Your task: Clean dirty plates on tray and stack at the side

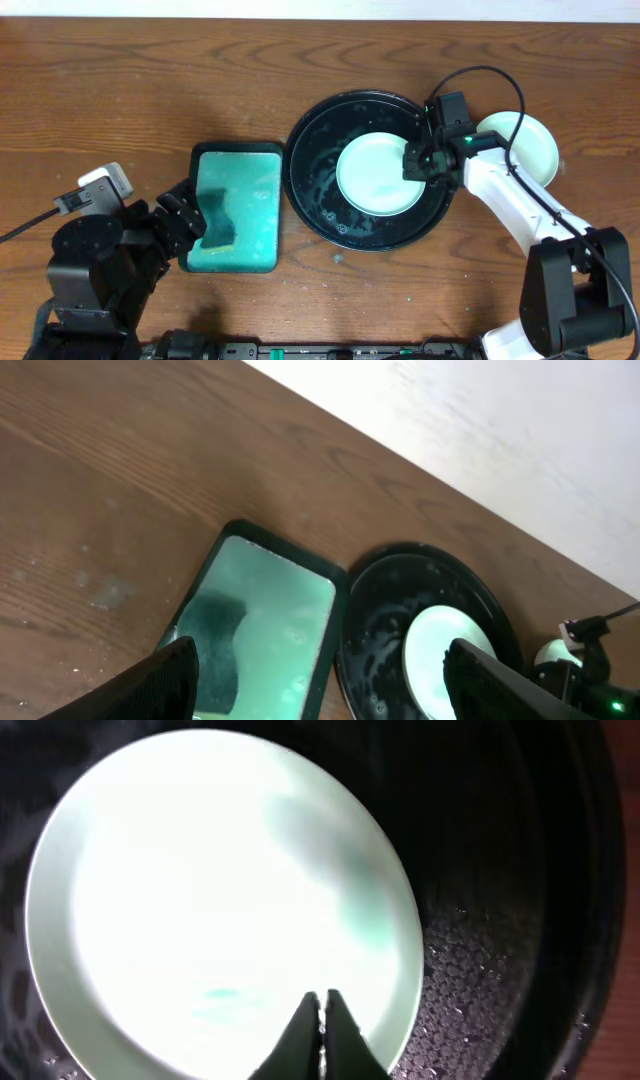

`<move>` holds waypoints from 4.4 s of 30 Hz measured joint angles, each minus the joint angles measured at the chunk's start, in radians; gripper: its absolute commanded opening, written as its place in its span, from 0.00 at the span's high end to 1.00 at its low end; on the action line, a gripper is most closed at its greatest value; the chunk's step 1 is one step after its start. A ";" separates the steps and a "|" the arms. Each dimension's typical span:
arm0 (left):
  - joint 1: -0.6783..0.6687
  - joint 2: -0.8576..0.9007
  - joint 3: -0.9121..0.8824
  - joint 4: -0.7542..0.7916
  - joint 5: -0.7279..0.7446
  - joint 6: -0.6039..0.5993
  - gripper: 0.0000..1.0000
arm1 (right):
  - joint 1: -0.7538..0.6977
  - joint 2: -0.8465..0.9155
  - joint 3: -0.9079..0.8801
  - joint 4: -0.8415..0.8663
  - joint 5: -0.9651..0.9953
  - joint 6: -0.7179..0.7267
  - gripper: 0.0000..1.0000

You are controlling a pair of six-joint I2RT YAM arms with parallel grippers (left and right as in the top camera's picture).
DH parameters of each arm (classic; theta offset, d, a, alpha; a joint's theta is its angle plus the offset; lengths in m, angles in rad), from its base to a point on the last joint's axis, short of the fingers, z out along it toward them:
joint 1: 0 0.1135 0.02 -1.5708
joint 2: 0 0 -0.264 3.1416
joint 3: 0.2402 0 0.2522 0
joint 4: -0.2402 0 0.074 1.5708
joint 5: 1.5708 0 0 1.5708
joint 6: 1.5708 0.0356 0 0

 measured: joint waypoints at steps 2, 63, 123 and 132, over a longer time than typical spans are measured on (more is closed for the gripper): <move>0.000 0.023 0.000 -0.003 0.000 0.000 0.21 | 0.000 0.002 -0.004 0.043 0.038 -0.069 0.55; 0.000 0.121 -0.001 -0.049 0.000 0.061 0.21 | 0.013 0.177 0.010 0.036 -0.243 -0.242 0.99; 0.069 1.093 -0.003 -0.051 0.029 0.093 0.60 | -0.120 0.150 -0.031 -0.020 -0.225 0.002 0.99; 0.070 1.183 -0.001 -0.020 0.087 0.112 0.93 | -0.120 0.150 -0.031 -0.021 -0.226 0.002 0.99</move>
